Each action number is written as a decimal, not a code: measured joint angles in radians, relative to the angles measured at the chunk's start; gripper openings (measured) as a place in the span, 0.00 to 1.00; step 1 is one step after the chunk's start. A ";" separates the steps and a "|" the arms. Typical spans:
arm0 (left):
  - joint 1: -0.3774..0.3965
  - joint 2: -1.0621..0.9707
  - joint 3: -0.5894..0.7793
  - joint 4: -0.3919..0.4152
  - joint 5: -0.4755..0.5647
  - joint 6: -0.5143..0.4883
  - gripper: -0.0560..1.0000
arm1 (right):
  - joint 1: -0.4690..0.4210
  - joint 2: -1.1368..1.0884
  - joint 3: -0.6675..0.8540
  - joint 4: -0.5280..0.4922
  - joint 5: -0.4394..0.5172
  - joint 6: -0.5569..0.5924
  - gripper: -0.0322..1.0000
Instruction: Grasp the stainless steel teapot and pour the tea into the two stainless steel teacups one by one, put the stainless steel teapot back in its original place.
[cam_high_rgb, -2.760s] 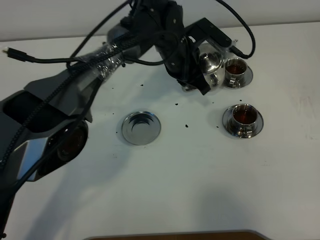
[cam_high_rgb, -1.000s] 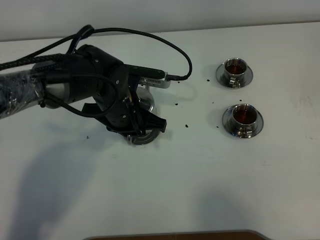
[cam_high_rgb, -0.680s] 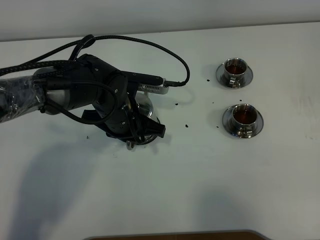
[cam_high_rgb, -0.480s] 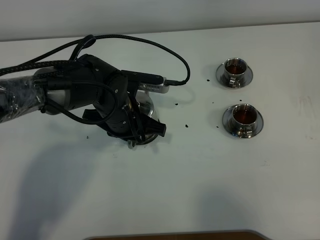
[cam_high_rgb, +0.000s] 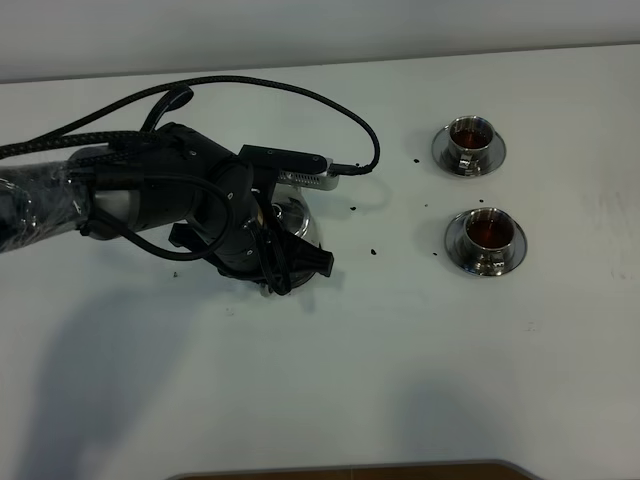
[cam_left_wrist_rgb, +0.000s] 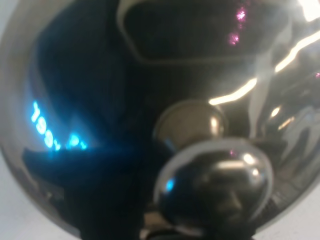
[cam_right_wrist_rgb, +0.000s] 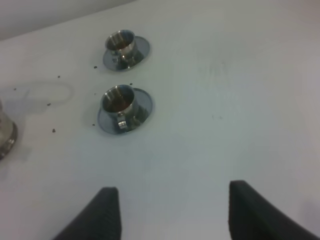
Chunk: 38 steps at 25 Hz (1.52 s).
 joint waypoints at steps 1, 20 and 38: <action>0.000 0.000 0.000 0.000 0.000 0.000 0.28 | 0.000 0.000 0.000 0.000 0.000 0.006 0.50; 0.000 -0.039 0.001 0.001 0.064 0.009 0.58 | 0.000 0.000 0.000 0.000 0.000 0.000 0.50; 0.000 -0.632 0.201 0.106 0.627 0.064 0.56 | 0.000 0.000 0.000 0.000 0.000 0.000 0.50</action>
